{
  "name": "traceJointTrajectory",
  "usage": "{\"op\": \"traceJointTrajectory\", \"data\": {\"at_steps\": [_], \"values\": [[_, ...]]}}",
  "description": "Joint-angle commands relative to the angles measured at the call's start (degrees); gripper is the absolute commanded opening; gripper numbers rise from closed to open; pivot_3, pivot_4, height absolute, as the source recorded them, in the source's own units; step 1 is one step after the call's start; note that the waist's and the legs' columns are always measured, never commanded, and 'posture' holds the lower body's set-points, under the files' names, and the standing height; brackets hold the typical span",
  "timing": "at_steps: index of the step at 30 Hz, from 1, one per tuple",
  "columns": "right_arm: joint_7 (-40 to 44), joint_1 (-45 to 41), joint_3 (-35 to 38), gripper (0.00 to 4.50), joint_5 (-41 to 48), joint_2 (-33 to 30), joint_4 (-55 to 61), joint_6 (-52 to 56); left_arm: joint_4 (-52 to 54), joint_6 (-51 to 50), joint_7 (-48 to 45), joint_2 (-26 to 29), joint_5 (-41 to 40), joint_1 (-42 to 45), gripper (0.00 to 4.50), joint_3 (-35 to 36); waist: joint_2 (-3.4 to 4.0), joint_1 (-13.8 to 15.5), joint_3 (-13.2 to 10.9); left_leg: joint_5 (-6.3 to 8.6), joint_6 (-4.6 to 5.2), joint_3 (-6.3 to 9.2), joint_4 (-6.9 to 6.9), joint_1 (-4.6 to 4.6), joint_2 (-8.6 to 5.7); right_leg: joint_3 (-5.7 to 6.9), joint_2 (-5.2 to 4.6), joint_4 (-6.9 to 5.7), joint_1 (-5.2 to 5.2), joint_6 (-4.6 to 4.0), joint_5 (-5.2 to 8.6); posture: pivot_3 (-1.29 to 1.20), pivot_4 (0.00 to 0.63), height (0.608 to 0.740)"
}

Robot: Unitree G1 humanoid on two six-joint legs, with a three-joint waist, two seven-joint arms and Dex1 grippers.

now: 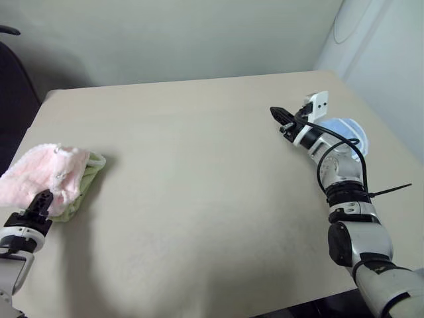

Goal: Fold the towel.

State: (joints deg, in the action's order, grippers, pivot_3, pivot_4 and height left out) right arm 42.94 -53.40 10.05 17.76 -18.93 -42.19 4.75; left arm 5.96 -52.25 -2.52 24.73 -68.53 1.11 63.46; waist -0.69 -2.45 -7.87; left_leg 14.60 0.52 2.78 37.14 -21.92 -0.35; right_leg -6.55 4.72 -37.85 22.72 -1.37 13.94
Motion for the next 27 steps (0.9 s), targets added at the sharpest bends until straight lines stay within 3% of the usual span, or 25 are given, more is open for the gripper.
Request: {"op": "traceJointTrajectory", "data": {"at_steps": [1,3,7,13,17,19,22,24,27], "values": [[0.9,-0.7,0.1,0.0,0.3,-0.2,1.7,-1.2,3.3,2.0,-2.2,0.2,-4.1,-2.2,3.91,0.1,0.0,-0.1,0.0,0.0,0.0,0.0,-0.01,0.0,0.0,0.0,0.0,0.01,0.0,0.0,0.0,0.0,0.15,0.74],[0.9,-0.6,0.1,0.0,0.3,0.0,2.0,-1.0,3.9,2.2,-2.8,0.7,-5.4,-4.0,4.48,-0.2,0.0,-0.1,0.0,0.0,0.0,0.01,-0.02,0.0,0.0,0.0,0.0,0.02,0.0,0.0,0.0,0.0,0.15,0.74],[0.8,0.1,0.1,0.0,0.6,0.2,3.1,-0.4,5.2,4.6,-6.9,0.5,-5.7,-10.1,4.48,0.8,0.0,-0.2,0.0,0.0,0.0,-0.01,-0.04,0.0,0.01,-0.01,0.0,0.03,0.01,0.0,0.0,0.0,0.15,0.74],[1.2,1.7,-0.2,0.0,0.7,0.1,5.1,1.3,5.3,12.2,-17.1,-4.3,-8.9,-21.6,4.48,6.6,0.0,-0.5,0.0,0.03,0.02,-0.02,-0.08,0.0,0.02,-0.03,0.01,0.05,0.02,-0.08,0.06,0.0,0.15,0.74],[3.7,2.6,-1.4,0.0,0.3,-1.2,6.0,3.0,15.8,15.8,-17.4,-3.5,-11.9,-25.5,4.48,7.7,-0.1,-0.1,0.0,0.06,0.05,0.03,-0.06,0.0,0.05,-0.01,0.03,0.02,-0.02,-0.11,0.1,0.0,0.15,0.74],[5.6,2.9,-2.3,0.0,0.1,-1.8,6.2,3.8,23.0,15.9,-17.4,-0.5,-8.9,-26.3,4.48,3.5,-0.08,0.7,0.0,0.06,0.06,0.07,0.01,0.02,0.04,0.02,0.03,0.01,-0.08,-0.1,0.1,0.0,0.15,0.74],[8.0,3.7,-4.5,0.0,-1.5,-2.9,6.1,2.5,33.4,15.2,-17.5,7.4,1.1,-24.3,4.48,-9.8,0.11,1.7,-0.1,0.07,0.11,0.18,0.2,0.14,0.01,0.06,0.03,0.03,-0.23,-0.04,0.05,0.0,0.15,0.74],[7.5,4.0,-5.0,0.0,-2.4,-3.3,6.0,1.3,35.5,14.4,-15.1,11.2,5.2,-17.6,4.48,-20.9,0.36,2.0,-0.1,0.15,0.23,0.19,0.3,0.35,-0.02,0.08,0.0,0.21,-0.46,0.04,-0.02,0.0,0.15,0.74],[5.9,5.0,-4.6,0.0,-2.6,-3.5,7.3,1.5,31.7,15.5,-14.1,14.4,18.7,-6.4,4.48,-38.8,0.34,1.9,0.0,0.18,0.27,0.19,0.44,0.32,-0.01,0.13,-0.01,0.36,-0.57,0.07,-0.19,0.0,0.15,0.74]]}}
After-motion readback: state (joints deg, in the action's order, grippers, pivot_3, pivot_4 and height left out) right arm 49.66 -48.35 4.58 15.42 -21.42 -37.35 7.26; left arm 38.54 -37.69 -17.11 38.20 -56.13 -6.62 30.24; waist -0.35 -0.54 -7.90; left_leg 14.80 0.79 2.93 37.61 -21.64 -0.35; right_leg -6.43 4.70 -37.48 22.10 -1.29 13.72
